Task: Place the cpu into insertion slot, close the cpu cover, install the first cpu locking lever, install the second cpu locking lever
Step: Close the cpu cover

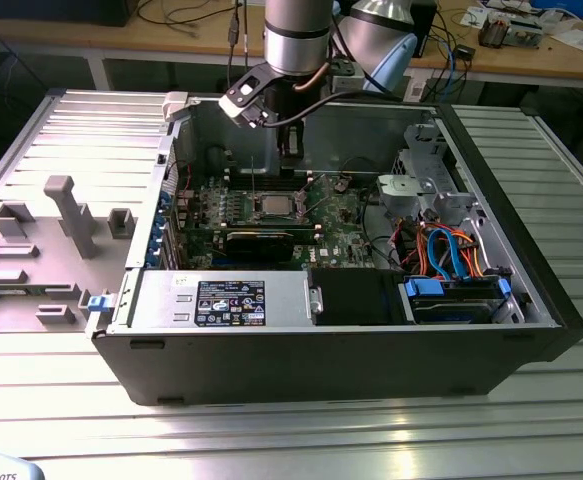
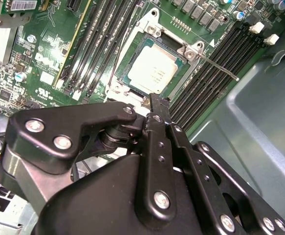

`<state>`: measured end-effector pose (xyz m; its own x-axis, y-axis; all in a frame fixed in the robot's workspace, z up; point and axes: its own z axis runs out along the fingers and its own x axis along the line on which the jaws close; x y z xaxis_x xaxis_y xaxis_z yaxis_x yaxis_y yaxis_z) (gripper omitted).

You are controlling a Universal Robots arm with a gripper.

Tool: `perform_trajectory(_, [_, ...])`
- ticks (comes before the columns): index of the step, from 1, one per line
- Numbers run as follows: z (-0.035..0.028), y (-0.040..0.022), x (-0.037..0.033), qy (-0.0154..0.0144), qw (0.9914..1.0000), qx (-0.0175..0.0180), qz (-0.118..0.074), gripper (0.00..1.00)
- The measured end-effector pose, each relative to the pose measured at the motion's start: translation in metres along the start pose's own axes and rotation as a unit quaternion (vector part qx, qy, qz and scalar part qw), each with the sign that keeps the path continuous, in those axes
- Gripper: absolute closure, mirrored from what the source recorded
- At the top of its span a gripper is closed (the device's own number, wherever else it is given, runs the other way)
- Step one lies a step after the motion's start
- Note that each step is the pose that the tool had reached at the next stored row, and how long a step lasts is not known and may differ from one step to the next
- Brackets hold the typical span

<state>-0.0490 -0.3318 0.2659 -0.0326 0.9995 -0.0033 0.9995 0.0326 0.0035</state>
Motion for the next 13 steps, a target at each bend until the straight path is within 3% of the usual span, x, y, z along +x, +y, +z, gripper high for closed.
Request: perform_trajectory(13, [0.0, 0.004, -0.0001, 0.0, 1.0, 0.0, 0.0, 0.89])
